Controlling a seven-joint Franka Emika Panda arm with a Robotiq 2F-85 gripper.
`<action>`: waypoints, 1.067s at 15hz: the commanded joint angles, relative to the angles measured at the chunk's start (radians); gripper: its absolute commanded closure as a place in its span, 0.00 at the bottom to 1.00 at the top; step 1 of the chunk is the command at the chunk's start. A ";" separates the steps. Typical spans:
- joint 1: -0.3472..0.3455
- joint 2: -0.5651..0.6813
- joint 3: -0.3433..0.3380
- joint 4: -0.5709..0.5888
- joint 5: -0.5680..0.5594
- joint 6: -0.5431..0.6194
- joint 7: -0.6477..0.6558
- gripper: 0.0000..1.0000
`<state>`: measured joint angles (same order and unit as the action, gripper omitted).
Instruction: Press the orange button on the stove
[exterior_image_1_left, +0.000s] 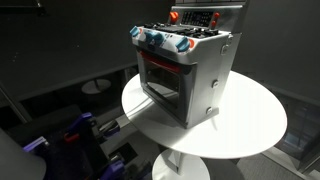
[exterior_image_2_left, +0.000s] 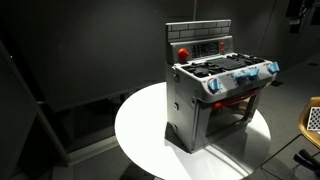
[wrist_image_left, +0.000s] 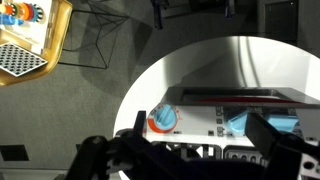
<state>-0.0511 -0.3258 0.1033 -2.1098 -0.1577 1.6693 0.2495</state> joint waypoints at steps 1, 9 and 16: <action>0.013 0.038 -0.022 0.044 0.023 0.089 0.030 0.00; 0.000 0.161 -0.047 0.086 0.014 0.354 0.076 0.00; -0.001 0.314 -0.073 0.160 -0.048 0.510 0.203 0.00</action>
<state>-0.0533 -0.0800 0.0425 -2.0147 -0.1643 2.1497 0.3862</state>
